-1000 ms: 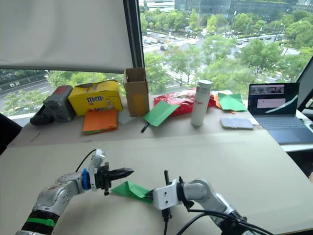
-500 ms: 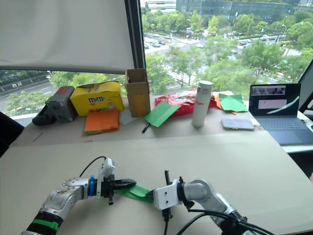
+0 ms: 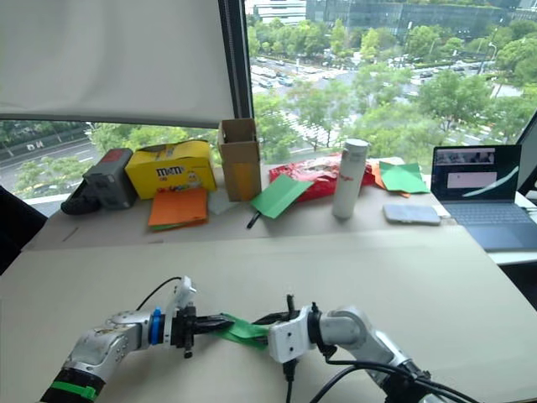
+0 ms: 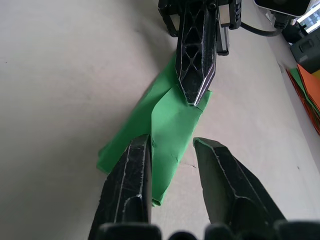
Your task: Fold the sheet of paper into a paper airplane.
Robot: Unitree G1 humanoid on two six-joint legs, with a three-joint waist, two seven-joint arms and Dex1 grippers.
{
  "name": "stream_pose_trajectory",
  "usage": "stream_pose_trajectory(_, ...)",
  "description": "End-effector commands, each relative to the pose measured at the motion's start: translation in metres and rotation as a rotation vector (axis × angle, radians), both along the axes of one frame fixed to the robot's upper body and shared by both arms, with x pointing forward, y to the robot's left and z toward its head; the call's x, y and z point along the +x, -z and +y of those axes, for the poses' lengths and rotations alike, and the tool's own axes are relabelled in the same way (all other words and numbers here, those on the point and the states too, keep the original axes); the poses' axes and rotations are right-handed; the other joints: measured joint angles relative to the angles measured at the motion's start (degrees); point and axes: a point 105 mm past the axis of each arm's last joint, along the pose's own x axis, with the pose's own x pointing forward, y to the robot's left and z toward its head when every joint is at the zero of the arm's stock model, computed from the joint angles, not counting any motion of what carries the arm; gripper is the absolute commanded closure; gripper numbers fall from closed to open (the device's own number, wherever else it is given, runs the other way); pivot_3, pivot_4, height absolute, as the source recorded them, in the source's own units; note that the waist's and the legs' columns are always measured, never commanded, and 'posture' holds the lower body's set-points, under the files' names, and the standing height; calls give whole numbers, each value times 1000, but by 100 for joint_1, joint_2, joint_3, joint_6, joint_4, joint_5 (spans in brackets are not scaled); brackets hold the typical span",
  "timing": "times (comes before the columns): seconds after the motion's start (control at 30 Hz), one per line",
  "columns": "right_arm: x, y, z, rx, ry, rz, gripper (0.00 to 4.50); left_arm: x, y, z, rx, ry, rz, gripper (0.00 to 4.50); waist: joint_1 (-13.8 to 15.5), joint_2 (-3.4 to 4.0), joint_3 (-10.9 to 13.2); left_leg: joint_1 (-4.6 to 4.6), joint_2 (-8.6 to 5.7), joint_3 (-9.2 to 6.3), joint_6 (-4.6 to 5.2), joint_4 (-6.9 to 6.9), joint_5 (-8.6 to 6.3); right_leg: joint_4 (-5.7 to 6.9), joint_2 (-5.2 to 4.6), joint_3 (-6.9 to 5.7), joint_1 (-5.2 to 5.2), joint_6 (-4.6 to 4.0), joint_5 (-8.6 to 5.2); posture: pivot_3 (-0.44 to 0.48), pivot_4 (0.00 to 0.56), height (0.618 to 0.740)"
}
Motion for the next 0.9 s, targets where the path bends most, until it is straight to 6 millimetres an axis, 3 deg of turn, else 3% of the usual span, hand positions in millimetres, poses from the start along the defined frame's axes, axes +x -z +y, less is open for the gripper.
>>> stream_pose_trajectory(0.03,3,-10,-29,-27,72,70,2584,-16,34,8,96,-16,115,4500,12,-1,0,-1,-4,-1,5,0,-3,-1,-7,0,1,4,-2,0,150,740)
stream_pose_trajectory(0.17,12,-57,-34,132,129,111,2584,-15,36,11,103,-27,111,4500,8,2,8,-22,-7,3,12,1,-7,-1,-24,6,5,8,-5,0,150,740)
stream_pose_trajectory(0.23,19,-75,-30,232,169,180,3098,-15,36,11,102,-27,109,4500,6,-4,16,-29,0,0,6,1,-3,0,-37,6,3,7,-4,0,150,740)
stream_pose_trajectory(0.33,24,-81,-21,298,205,262,4102,-15,36,10,100,-24,109,4500,8,-3,16,-30,3,-3,4,1,-1,3,-41,1,2,7,-4,0,150,740)
stream_pose_trajectory(0.37,26,-77,-17,313,225,300,4460,-15,37,9,100,-23,108,4500,14,0,13,-30,3,-4,4,1,-2,2,-41,-1,1,7,-4,0,150,740)
stream_pose_trajectory(0.53,26,-35,8,267,314,540,4460,-14,37,8,103,-24,104,4500,17,19,2,-36,-9,-6,9,1,-4,4,-54,-5,-5,7,-5,0,150,740)
stream_pose_trajectory(0.67,22,-17,22,249,316,627,4460,-12,36,5,112,-18,99,4500,18,29,-5,-38,-9,-7,7,2,-2,5,-51,-8,-8,7,-4,0,150,740)
stream_pose_trajectory(0.9,17,2,28,231,330,677,4460,-16,36,-1,124,2,93,4500,17,28,-4,-32,-15,-10,9,5,-2,4,-36,-15,-7,10,-6,0,150,740)
